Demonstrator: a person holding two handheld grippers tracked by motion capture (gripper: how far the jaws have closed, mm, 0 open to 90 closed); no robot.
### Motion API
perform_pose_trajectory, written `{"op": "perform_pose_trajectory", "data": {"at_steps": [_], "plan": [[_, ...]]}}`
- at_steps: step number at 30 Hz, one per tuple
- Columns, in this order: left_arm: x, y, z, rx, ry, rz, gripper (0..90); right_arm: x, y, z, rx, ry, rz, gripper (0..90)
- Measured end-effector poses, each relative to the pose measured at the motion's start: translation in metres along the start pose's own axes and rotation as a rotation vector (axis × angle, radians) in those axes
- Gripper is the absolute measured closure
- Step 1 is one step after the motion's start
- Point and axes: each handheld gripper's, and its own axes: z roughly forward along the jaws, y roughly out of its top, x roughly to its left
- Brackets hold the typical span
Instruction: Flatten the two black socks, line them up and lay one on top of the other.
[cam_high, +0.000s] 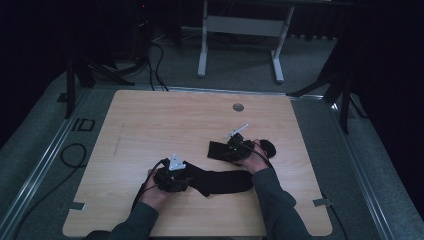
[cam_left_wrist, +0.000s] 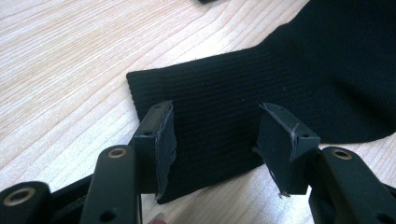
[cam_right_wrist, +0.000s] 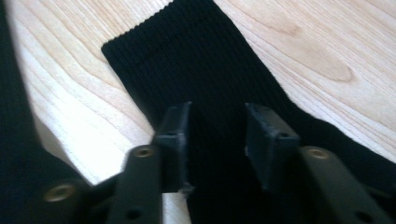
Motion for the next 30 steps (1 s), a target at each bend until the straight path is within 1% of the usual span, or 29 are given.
{"op": "perform_pose_trajectory", "data": {"at_steps": [3, 5, 7, 9, 13, 15, 17, 22, 26, 27, 28, 29, 30], "plan": [[-0.001, 0.0, 0.0, -0.001, 0.0, 0.0, 46.8, 0.001, 0.001, 0.0, -0.006, 0.0, 0.019, 76.2], [-0.001, 0.0, 0.0, -0.002, -0.001, -0.001, 46.8, 0.002, 0.002, 0.001, -0.008, 0.001, 0.031, 82.3], [0.0, 0.0, 0.0, -0.001, -0.002, -0.001, 46.8, 0.002, 0.003, 0.001, -0.016, 0.013, 0.055, 83.3], [0.0, 0.0, 0.0, -0.001, -0.004, -0.003, 46.8, 0.004, 0.003, 0.001, -0.022, 0.016, 0.076, 83.6], [-0.001, 0.0, 0.0, -0.003, -0.002, -0.005, 46.7, 0.012, 0.005, -0.006, -0.043, 0.031, 0.077, 83.6], [-0.001, 0.0, 0.0, -0.003, -0.001, -0.006, 46.7, 0.015, 0.007, -0.012, -0.066, 0.042, 0.081, 83.6], [-0.001, 0.0, 0.0, -0.005, -0.001, -0.006, 46.7, 0.02, 0.009, -0.018, -0.087, 0.062, 0.098, 83.6], [-0.001, 0.0, 0.0, -0.007, -0.004, -0.01, 46.7, 0.032, 0.011, -0.036, -0.143, 0.096, 0.105, 83.6], [-0.001, 0.0, 0.0, -0.007, -0.002, -0.011, 46.7, 0.043, 0.012, -0.051, -0.183, 0.102, 0.109, 83.6], [-0.001, 0.0, 0.0, -0.007, -0.002, -0.011, 46.7, 0.043, 0.012, -0.051, -0.183, 0.102, 0.109, 83.6], [-0.001, 0.0, 0.0, -0.007, -0.002, -0.011, 46.7, 0.045, 0.012, -0.056, -0.197, 0.101, 0.107, 83.6], [-0.001, -0.001, 0.0, -0.006, -0.002, -0.011, 46.6, 0.05, 0.013, -0.068, -0.226, 0.101, 0.106, 83.6], [-0.001, -0.001, 0.0, -0.006, -0.002, -0.011, 46.6, 0.052, 0.013, -0.073, -0.24, 0.098, 0.104, 83.6]]}}
